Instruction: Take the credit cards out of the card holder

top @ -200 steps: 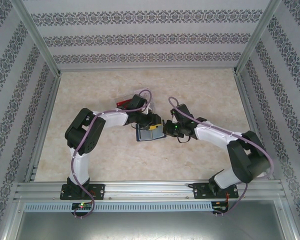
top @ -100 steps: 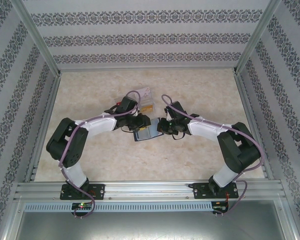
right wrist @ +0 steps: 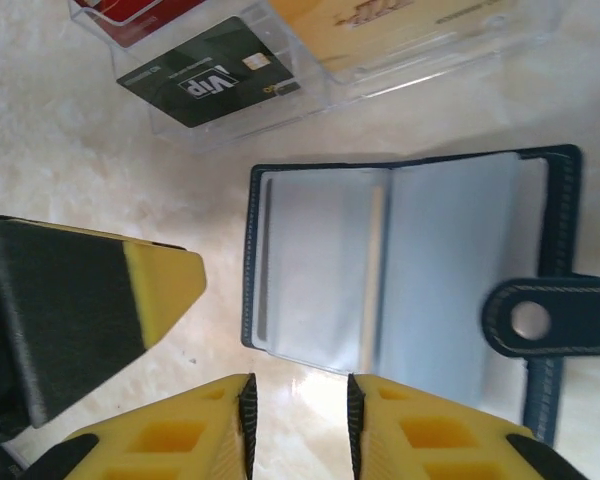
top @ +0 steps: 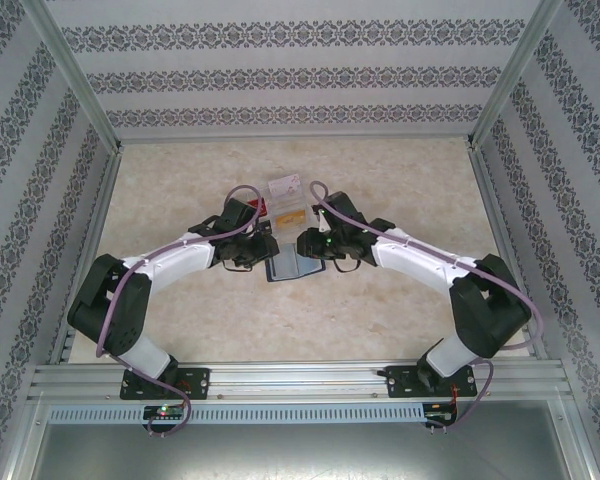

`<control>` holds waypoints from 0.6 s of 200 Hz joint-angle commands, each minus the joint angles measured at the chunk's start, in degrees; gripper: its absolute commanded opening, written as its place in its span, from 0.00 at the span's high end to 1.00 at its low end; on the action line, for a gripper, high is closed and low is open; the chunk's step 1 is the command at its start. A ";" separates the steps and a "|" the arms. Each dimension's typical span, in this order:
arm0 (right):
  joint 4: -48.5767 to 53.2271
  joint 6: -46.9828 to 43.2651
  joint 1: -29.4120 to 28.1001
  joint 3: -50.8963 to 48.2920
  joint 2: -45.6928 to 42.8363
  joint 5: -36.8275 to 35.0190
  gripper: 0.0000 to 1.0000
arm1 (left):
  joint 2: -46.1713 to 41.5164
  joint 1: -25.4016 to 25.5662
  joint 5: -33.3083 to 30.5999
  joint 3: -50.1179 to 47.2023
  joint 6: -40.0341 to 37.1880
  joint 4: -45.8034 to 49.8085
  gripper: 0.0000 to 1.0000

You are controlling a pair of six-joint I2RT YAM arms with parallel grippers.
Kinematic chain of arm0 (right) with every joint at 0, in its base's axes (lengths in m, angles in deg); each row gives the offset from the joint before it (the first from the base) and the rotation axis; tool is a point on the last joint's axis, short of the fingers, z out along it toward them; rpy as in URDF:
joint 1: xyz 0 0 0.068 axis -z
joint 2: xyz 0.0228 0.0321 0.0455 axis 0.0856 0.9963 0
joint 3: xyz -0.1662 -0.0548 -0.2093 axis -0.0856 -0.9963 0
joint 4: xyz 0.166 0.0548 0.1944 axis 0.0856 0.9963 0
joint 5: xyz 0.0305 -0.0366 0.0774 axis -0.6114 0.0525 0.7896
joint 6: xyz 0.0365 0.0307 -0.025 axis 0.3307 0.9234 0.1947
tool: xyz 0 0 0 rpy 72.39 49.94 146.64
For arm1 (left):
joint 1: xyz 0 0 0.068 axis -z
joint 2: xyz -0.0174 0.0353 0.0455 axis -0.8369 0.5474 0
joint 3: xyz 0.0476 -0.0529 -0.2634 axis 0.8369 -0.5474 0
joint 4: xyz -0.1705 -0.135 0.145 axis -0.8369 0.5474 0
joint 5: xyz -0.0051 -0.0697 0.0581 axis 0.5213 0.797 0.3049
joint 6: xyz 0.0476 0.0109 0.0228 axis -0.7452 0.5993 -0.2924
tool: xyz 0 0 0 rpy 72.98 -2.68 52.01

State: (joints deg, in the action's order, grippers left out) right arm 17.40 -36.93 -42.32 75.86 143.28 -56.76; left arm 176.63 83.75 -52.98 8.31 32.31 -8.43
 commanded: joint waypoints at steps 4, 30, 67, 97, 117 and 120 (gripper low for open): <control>2.44 -0.14 -0.50 2.87 5.58 -2.46 0.66 | 0.42 -1.34 -1.28 -0.09 -1.59 1.38 0.58; 3.11 0.94 0.03 4.00 9.44 -3.91 0.63 | 3.41 -1.80 2.23 2.14 -1.66 0.16 0.58; 3.04 1.88 1.02 3.85 12.87 -3.24 0.62 | 6.50 -1.76 7.06 3.23 -0.99 -3.34 0.62; 2.48 1.99 1.09 3.60 13.99 -3.51 0.59 | 7.98 -1.80 11.74 3.49 -0.99 -6.53 0.64; 2.60 2.06 1.20 3.30 14.67 -3.53 0.58 | 9.00 -1.79 11.02 4.35 -1.33 -5.30 0.64; 2.68 2.08 1.21 3.33 14.75 -3.57 0.58 | 9.14 -1.80 11.01 4.42 -1.27 -5.14 0.63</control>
State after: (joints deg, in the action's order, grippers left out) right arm 19.45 -35.77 -41.75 78.62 156.44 -59.10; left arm 184.37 82.55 -43.94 10.58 32.02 -12.08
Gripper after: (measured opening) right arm 0.417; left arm 0.365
